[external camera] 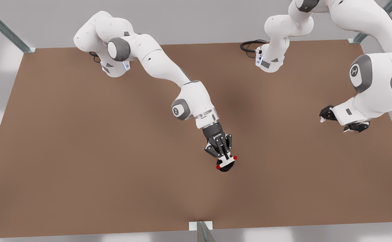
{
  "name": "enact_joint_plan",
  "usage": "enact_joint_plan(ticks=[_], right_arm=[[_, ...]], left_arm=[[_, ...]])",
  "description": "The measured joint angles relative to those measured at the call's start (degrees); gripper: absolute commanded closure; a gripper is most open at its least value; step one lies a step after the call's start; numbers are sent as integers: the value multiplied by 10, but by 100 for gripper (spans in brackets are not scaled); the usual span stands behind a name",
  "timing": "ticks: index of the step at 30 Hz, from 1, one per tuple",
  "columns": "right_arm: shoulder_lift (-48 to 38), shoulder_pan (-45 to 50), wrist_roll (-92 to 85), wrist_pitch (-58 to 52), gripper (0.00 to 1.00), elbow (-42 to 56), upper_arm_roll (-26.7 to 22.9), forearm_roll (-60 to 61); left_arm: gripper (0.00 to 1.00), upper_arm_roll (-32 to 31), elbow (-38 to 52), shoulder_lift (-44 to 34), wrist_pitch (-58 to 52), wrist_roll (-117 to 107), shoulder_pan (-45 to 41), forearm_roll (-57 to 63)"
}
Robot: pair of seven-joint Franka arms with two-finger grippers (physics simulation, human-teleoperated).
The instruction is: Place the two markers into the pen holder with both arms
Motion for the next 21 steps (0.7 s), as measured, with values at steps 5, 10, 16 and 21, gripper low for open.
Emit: enact_joint_plan(ticks=[5, 10, 16, 21], right_arm=[[15, 12, 61, 12, 79, 2, -20, 0], [42, 15, 123, 26, 79, 1, -32, -1], [56, 17, 189, 40, 79, 1, -33, 0], [78, 27, 237, 48, 79, -1, -49, 0]], left_arm=[[0, 1, 1, 3, 2, -57, 2, 2], [0, 1, 0, 4, 3, -101, 2, 1], [0, 1, -1, 4, 6, -139, 2, 0], [0, 1, -1, 5, 7, -163, 3, -1]])
